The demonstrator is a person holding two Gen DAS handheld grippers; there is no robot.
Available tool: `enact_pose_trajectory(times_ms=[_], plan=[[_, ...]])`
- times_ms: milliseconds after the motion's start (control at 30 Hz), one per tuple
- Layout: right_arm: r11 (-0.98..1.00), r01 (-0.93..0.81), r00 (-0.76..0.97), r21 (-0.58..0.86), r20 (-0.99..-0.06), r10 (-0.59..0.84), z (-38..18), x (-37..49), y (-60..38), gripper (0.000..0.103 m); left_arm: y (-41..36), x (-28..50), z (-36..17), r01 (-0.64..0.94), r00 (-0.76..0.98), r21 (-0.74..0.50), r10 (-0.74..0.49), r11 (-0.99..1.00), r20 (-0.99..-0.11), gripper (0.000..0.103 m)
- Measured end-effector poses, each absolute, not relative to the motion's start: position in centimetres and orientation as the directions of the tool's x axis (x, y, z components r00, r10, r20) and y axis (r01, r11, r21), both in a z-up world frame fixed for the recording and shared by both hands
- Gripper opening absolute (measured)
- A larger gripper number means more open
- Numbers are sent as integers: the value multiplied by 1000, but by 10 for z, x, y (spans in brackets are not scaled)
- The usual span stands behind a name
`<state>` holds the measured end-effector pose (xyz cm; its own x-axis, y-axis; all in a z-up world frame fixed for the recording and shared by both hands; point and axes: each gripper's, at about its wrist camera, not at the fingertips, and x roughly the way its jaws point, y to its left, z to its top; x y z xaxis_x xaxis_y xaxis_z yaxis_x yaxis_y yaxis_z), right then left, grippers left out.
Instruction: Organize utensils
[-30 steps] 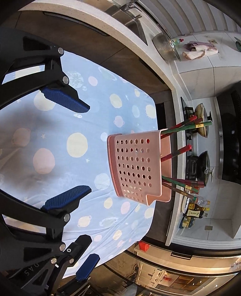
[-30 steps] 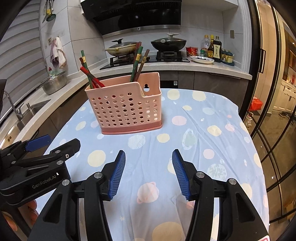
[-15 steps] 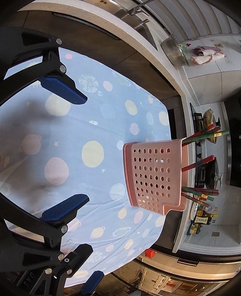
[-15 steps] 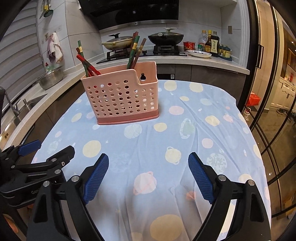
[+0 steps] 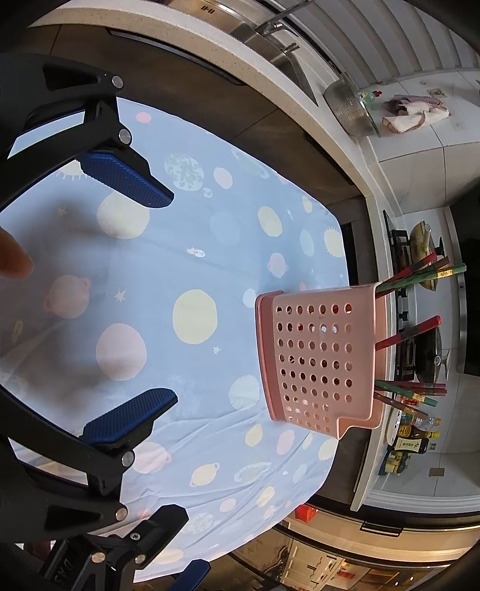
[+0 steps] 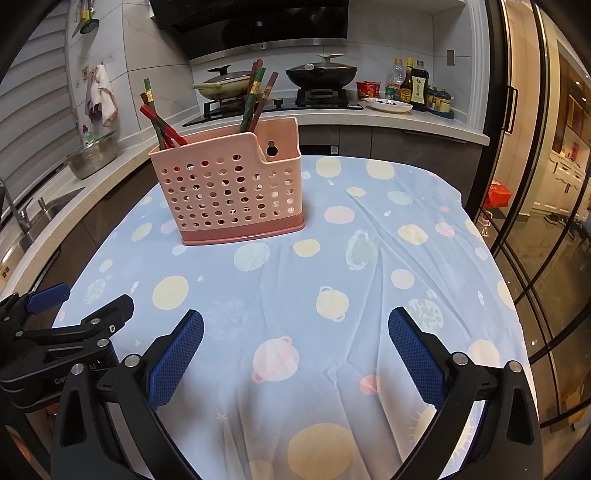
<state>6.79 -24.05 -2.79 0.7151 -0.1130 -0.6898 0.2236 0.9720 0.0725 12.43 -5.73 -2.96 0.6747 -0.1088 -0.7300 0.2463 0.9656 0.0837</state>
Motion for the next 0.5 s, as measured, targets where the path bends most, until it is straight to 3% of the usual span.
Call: enact_pose_trajectory(times_ms=[500], plan=[[968, 236, 727, 82, -676, -120, -22, 64, -245, 96, -53, 126, -19, 226, 693, 80, -103, 971, -713, 96]])
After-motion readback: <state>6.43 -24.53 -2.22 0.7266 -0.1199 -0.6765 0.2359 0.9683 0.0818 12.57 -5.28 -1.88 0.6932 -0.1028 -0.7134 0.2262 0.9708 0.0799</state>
